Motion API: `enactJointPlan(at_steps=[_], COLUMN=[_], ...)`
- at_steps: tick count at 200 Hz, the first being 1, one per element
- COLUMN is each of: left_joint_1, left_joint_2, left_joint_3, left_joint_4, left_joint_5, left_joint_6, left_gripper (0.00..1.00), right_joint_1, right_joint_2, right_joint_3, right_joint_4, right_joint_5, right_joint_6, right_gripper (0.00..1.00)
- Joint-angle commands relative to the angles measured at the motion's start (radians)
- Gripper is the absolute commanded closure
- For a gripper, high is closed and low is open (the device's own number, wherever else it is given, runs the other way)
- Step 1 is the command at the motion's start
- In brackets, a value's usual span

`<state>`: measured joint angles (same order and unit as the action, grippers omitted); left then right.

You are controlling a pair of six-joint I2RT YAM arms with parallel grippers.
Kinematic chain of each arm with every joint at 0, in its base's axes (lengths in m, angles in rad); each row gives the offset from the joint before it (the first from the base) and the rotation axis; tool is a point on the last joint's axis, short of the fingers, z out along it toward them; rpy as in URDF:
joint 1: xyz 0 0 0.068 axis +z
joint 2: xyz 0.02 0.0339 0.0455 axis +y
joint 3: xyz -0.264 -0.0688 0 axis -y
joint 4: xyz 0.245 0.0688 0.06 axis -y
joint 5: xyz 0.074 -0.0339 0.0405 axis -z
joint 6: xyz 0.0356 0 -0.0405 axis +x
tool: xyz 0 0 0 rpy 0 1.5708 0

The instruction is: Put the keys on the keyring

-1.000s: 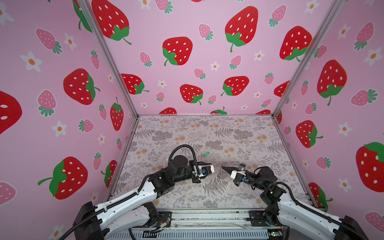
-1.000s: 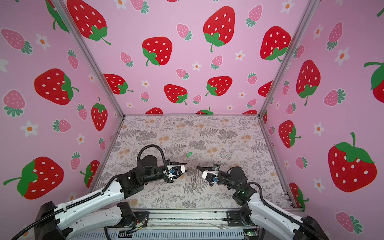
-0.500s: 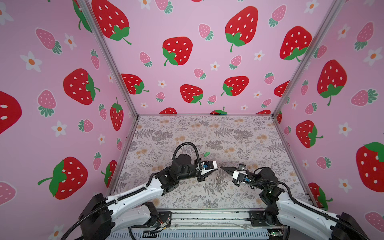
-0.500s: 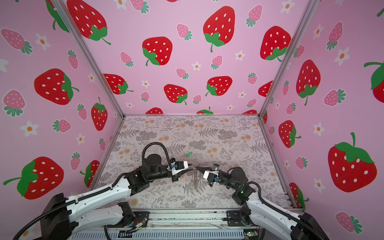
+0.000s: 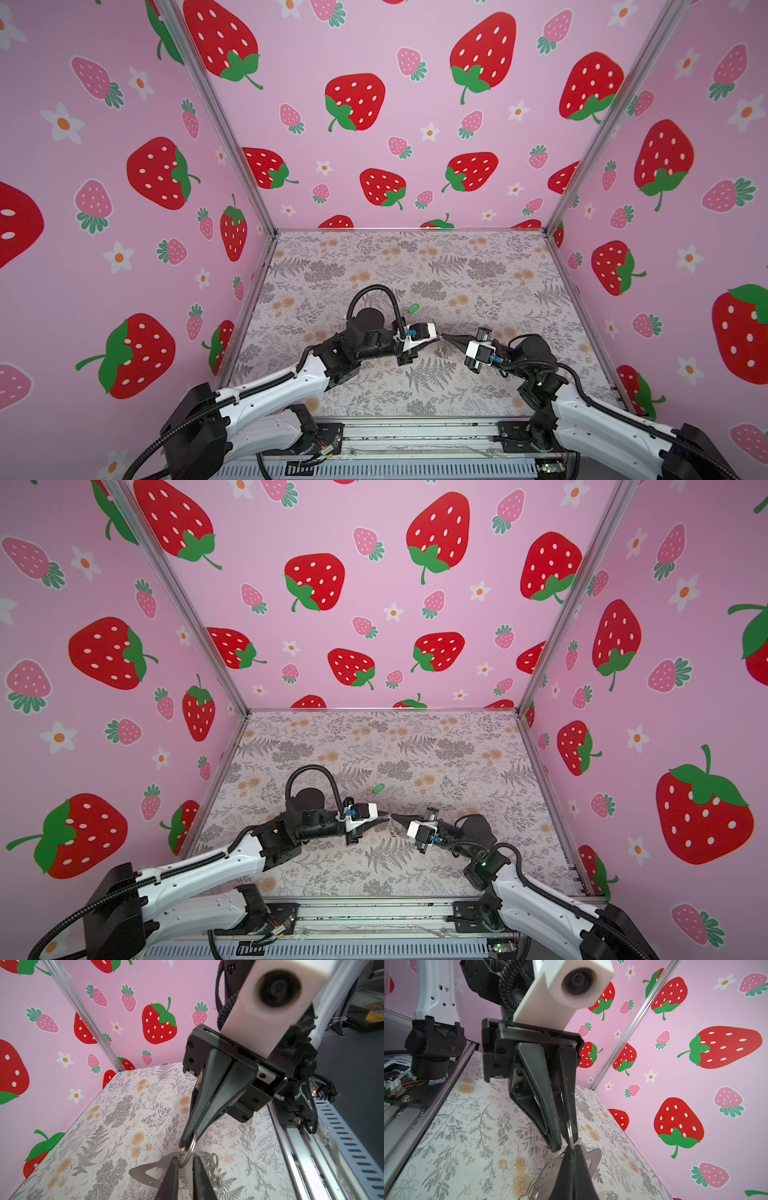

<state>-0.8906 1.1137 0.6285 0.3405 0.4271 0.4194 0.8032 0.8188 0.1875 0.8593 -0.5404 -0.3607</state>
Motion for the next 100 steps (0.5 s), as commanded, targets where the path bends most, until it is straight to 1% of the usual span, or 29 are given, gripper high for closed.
enactJointPlan(at_steps=[1, 55, 57, 63, 72, 85, 100], left_joint_1=[-0.008, -0.013, -0.014, -0.015, -0.014, -0.015, -0.016], left_joint_2=[0.008, 0.002, 0.000, -0.003, -0.007, -0.013, -0.015], left_joint_3=[0.023, 0.054, 0.054, 0.058, 0.066, 0.086, 0.123], left_joint_4=[0.015, -0.015, -0.018, -0.026, -0.044, -0.087, -0.178], left_joint_5=[0.025, 0.016, 0.016, 0.014, 0.007, -0.007, -0.047], left_joint_6=[0.010, 0.023, 0.024, 0.027, 0.032, 0.043, 0.067], left_gripper=[0.86, 0.93, 0.97, 1.00, 1.00, 1.00, 1.00], right_joint_1=[0.006, 0.008, 0.008, 0.008, 0.007, 0.008, 0.008], right_joint_2=[0.000, 0.008, 0.007, 0.007, 0.006, 0.001, -0.018], right_joint_3=[-0.002, -0.002, -0.001, 0.000, 0.003, 0.009, 0.013], right_joint_4=[0.052, 0.031, 0.029, 0.021, 0.008, -0.016, -0.046], right_joint_5=[-0.024, -0.019, -0.018, -0.017, -0.012, -0.001, 0.035], right_joint_6=[0.008, -0.002, -0.002, -0.006, -0.010, -0.018, -0.033], right_gripper=[1.00, 1.00, 1.00, 1.00, 0.98, 0.93, 0.83])
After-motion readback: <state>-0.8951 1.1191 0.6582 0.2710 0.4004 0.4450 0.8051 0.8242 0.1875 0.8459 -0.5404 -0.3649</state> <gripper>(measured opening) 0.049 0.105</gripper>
